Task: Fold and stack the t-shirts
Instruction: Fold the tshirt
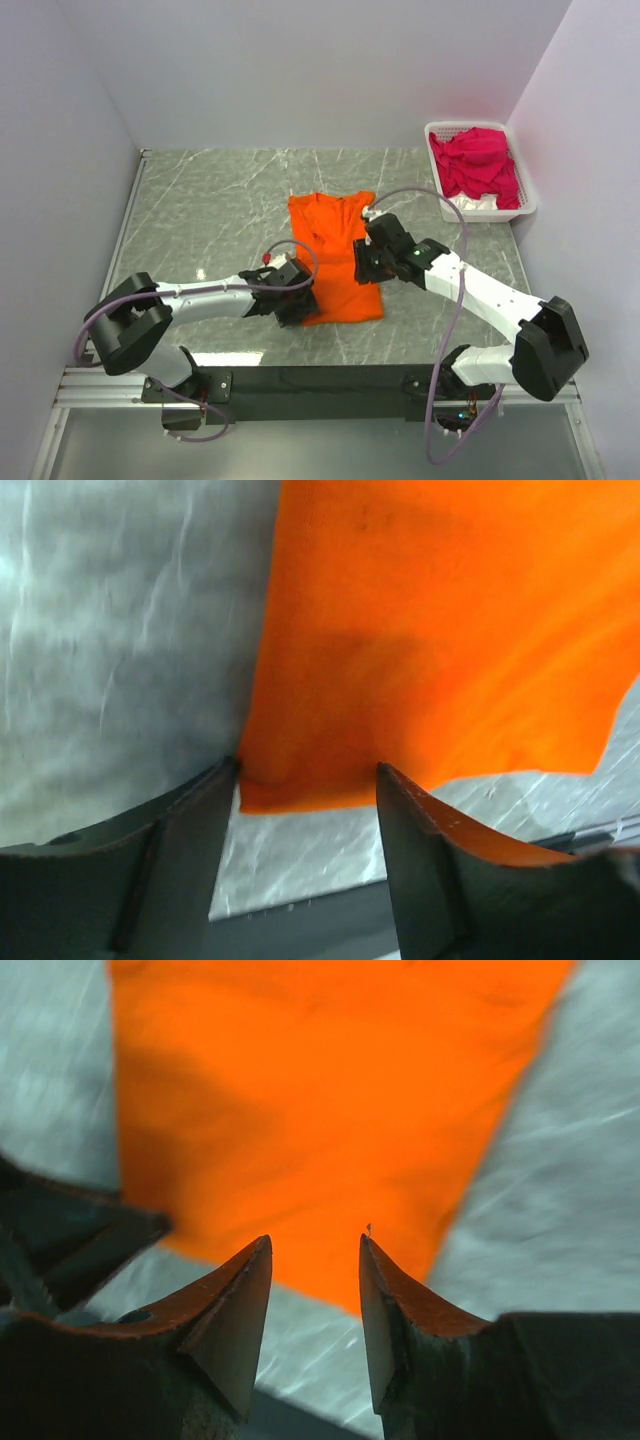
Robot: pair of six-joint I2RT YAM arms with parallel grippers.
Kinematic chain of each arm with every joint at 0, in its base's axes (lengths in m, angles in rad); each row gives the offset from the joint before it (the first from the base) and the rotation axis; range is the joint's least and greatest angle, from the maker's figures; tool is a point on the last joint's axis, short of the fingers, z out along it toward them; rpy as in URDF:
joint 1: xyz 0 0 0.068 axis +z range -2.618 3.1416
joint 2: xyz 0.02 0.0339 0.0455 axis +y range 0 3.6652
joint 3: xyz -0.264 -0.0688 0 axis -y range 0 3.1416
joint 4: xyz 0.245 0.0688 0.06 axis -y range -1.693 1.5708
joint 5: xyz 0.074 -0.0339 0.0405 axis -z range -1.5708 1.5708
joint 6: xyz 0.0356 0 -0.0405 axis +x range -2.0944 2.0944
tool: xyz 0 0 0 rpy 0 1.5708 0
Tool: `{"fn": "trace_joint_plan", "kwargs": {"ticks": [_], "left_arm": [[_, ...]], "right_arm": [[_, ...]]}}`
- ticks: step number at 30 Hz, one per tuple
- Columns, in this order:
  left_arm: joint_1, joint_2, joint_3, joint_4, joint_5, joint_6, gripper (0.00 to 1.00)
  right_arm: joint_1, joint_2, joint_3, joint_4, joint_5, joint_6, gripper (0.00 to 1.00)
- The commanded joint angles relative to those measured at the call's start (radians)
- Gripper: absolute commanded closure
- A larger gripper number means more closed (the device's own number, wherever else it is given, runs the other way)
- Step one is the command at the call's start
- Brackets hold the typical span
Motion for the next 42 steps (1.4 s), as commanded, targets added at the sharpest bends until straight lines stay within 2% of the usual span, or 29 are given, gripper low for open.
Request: {"fn": "trace_joint_plan", "kwargs": {"ticks": [1,5,8,9,11,13,14,18,25,30,33,34,36,42], "left_arm": [[-0.030,-0.052,0.020,-0.134,-0.022,-0.098,0.34],[-0.051,-0.108,0.136,-0.282,-0.143,-0.091,0.34],[-0.085,-0.102,0.222,-0.360,-0.195,-0.068,0.39],[-0.092,-0.092,0.242,-0.366,-0.195,-0.054,0.40],[-0.103,-0.032,0.294,-0.357,-0.129,0.033,0.43],[-0.112,0.047,0.327,-0.365,-0.097,0.102,0.52],[-0.120,0.072,0.344,-0.365,-0.071,0.122,0.57],[-0.122,0.184,0.345,-0.354,-0.028,0.202,0.68],[-0.122,0.321,0.332,-0.359,0.003,0.262,0.74],[-0.122,0.281,0.278,-0.377,0.000,0.257,0.73],[-0.122,0.220,0.260,-0.391,-0.008,0.247,0.64],[-0.122,0.205,0.269,-0.394,-0.011,0.244,0.55],[-0.122,0.171,0.285,-0.407,-0.032,0.234,0.47],[-0.094,0.120,0.381,-0.385,-0.129,0.199,0.44]], "right_arm": [[-0.004,-0.047,-0.060,0.057,-0.226,0.069,0.53],[-0.006,-0.063,-0.105,0.048,-0.219,0.080,0.57],[-0.019,-0.076,-0.133,0.037,-0.212,0.089,0.59],[-0.025,-0.080,-0.140,0.039,-0.217,0.089,0.63],[-0.050,-0.080,-0.166,0.046,-0.237,0.089,0.67],[-0.070,-0.078,-0.186,0.057,-0.260,0.086,0.75],[-0.094,-0.072,-0.209,0.069,-0.289,0.084,0.76],[-0.179,-0.040,-0.264,0.094,-0.331,0.080,0.80],[-0.300,0.101,-0.338,0.149,-0.403,0.080,0.81],[-0.312,0.108,-0.334,0.119,-0.338,0.119,0.81],[-0.311,0.042,-0.324,0.108,-0.283,0.127,0.81],[-0.311,0.007,-0.308,0.105,-0.274,0.126,0.81],[-0.312,-0.027,-0.271,0.103,-0.283,0.120,0.81],[-0.309,-0.051,-0.138,0.154,-0.344,0.110,0.81]]}}
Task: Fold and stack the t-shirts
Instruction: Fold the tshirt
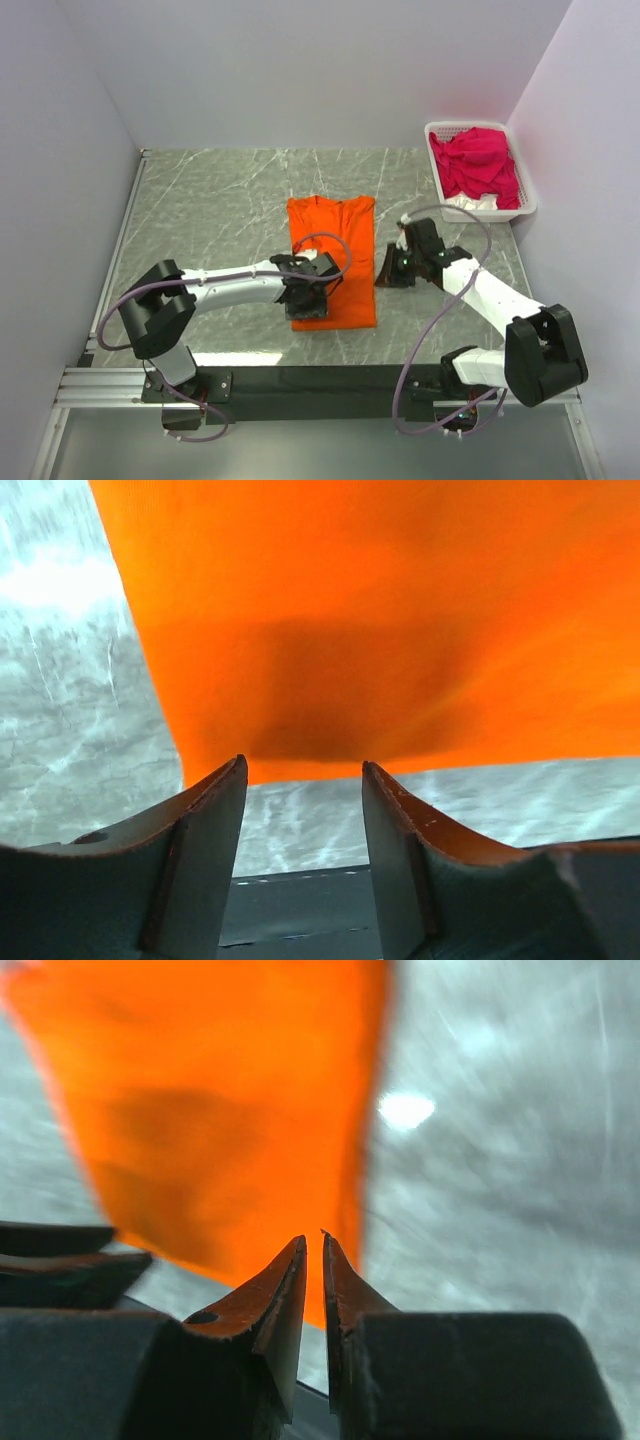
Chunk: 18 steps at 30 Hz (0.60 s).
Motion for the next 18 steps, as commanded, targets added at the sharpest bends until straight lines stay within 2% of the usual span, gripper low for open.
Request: {"fn": "trace_joint_plan", "kwargs": {"ticks": [1,6,10,18], "left_arm": [[0.045,-0.063,0.078,0.024,-0.076,-0.024,0.44],[0.153,-0.091,0.093,0.101,-0.090,0.022,0.47],[0.289,-0.054,0.078,0.199,-0.046,0.074,0.55],[0.392,0.133,0.119,0.284,0.011,0.154,0.64]], "right_arm": [[-0.004,0.018,0.115,0.080,-0.033,-0.003,0.80],[-0.007,0.114,0.175,0.172,-0.070,0.020,0.81],[-0.019,0.245,0.205,0.235,-0.076,0.017,0.81],[-0.096,0.444,0.219,0.300,-0.113,0.003,0.83]]}}
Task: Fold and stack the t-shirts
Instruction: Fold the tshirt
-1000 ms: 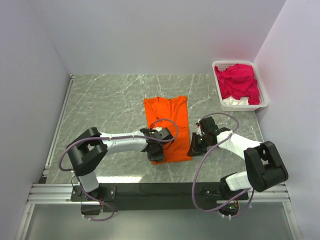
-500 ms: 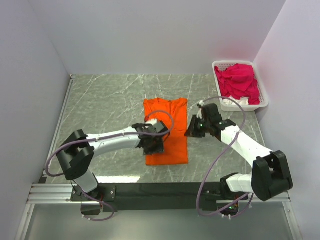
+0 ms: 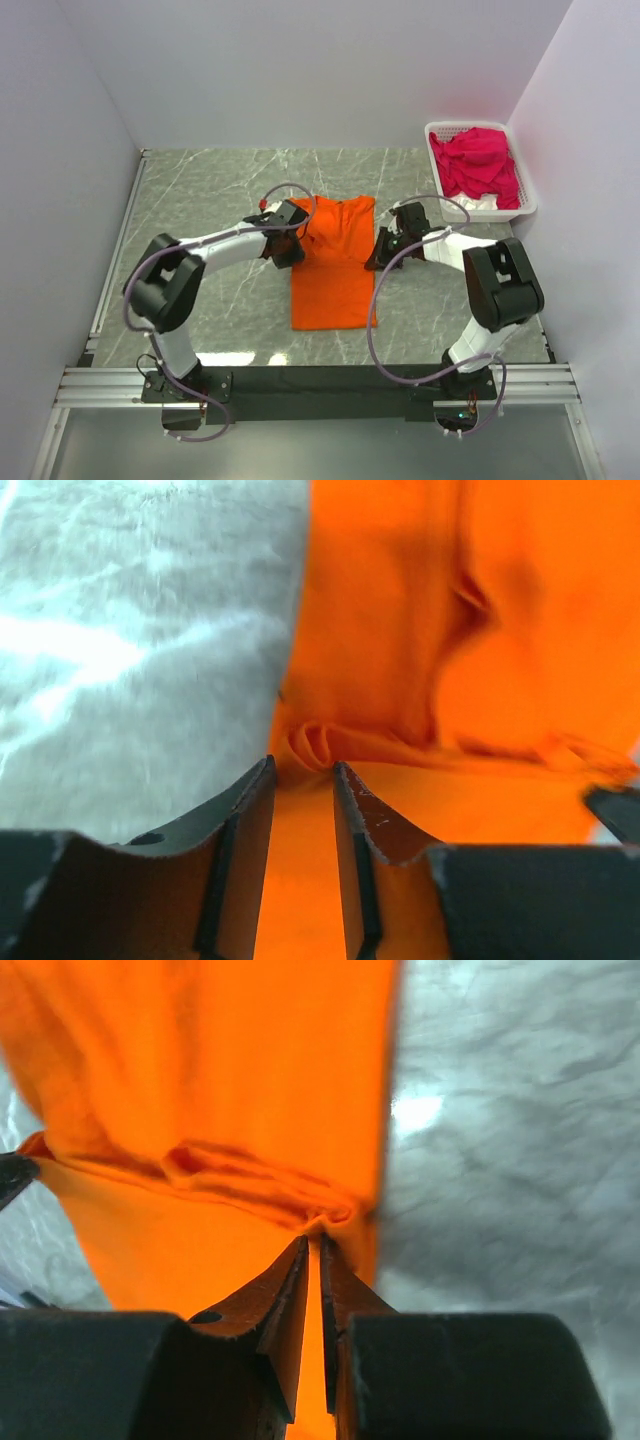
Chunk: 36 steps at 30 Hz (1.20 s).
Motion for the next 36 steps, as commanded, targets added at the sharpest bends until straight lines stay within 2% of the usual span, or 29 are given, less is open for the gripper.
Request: {"fn": "trace_joint_plan", "kwargs": {"ticks": [1,6,11,12,16,19,22,25,29,36], "left_arm": [[0.012,0.067,0.046,0.050,0.046,0.051,0.65],[0.025,0.104,0.032,0.047,0.030,0.037,0.68],[0.064,0.055,0.003,0.024,-0.006,0.026,0.68],[0.062,0.034,0.003,0.015,-0.014,0.029,0.65],[0.012,-0.095,0.002,-0.063,-0.091,0.037,0.37],[-0.068,-0.187,-0.021,-0.152,-0.117,0.022,0.24],[-0.164,-0.270,-0.084,-0.217,-0.088,-0.059,0.20],[-0.257,-0.298,-0.152,-0.240,-0.024,-0.124,0.18],[-0.343,-0.295,-0.212,-0.214,0.010,-0.190,0.19],[-0.386,-0.209,-0.198,-0.168,0.009,-0.205,0.24]], "right_arm": [[-0.030,0.063,0.041,0.048,-0.024,-0.014,0.83],[-0.038,0.077,0.058,0.012,0.040,-0.040,0.83],[-0.039,0.010,0.083,-0.052,0.123,-0.075,0.83],[-0.036,-0.042,0.081,-0.057,0.135,-0.083,0.83],[-0.003,-0.174,0.078,-0.159,0.223,-0.110,0.79],[0.051,-0.263,0.051,-0.250,0.289,-0.095,0.69],[0.124,-0.346,-0.007,-0.336,0.373,-0.043,0.57],[0.195,-0.420,-0.083,-0.383,0.393,0.028,0.48],[0.237,-0.496,-0.191,-0.382,0.364,0.095,0.46],[0.249,-0.510,-0.253,-0.328,0.269,0.117,0.59]]}}
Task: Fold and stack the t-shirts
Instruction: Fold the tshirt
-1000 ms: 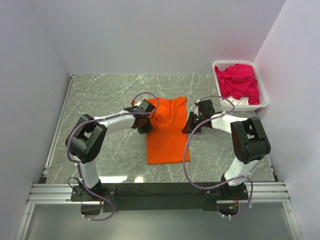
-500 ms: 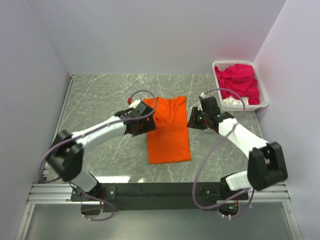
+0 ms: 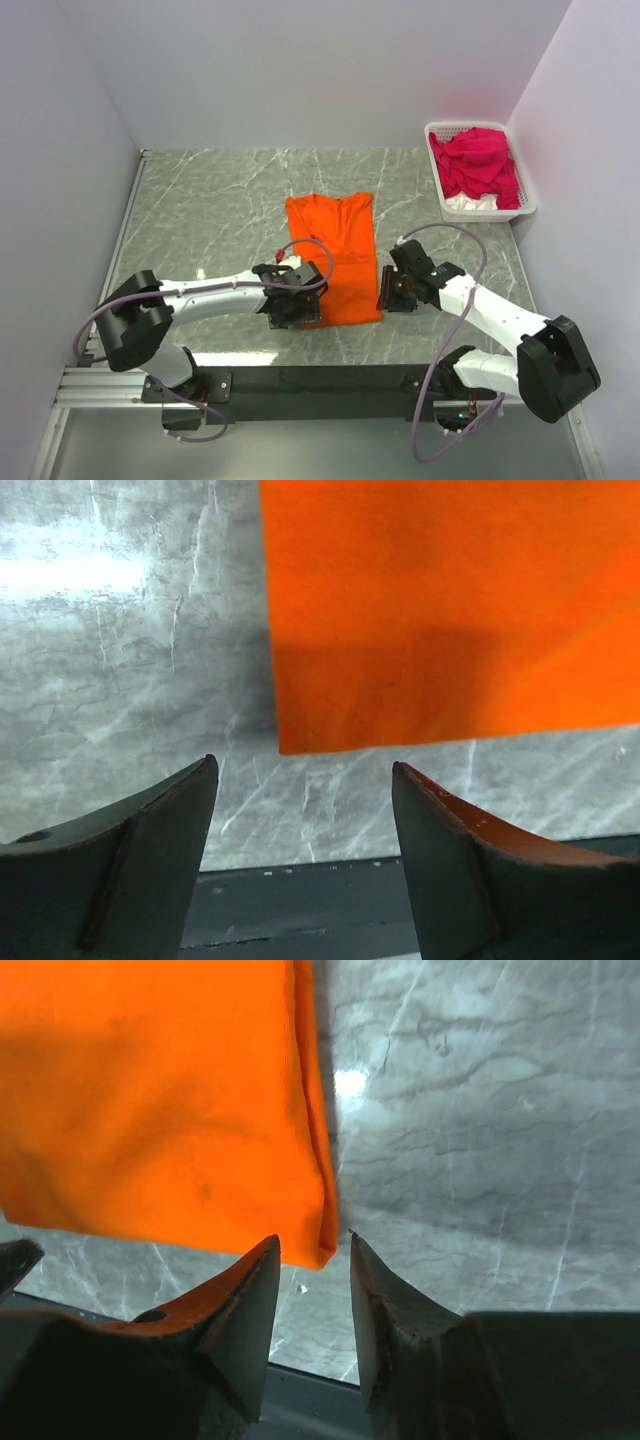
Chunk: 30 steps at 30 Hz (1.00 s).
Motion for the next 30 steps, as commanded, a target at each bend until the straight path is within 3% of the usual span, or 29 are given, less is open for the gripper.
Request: {"fn": "trace_joint_plan", "kwargs": {"ticks": [1,13,20,30], "left_arm": [[-0.006,0.028,0.033,0.021,-0.004,-0.033,0.25],[0.000,0.053,0.022,0.056,-0.027,-0.079,0.30],[0.029,0.084,0.008,0.080,0.001,-0.079,0.33],[0.029,0.137,0.015,0.038,0.027,-0.056,0.50]], "right_arm": [[0.010,-0.012,-0.010,0.039,-0.044,0.032,0.59],[0.021,0.052,-0.056,0.067,-0.059,0.033,0.59],[0.083,0.110,-0.021,0.007,0.028,0.038,0.61],[0.113,0.150,-0.004,-0.057,0.117,0.067,0.72]]}}
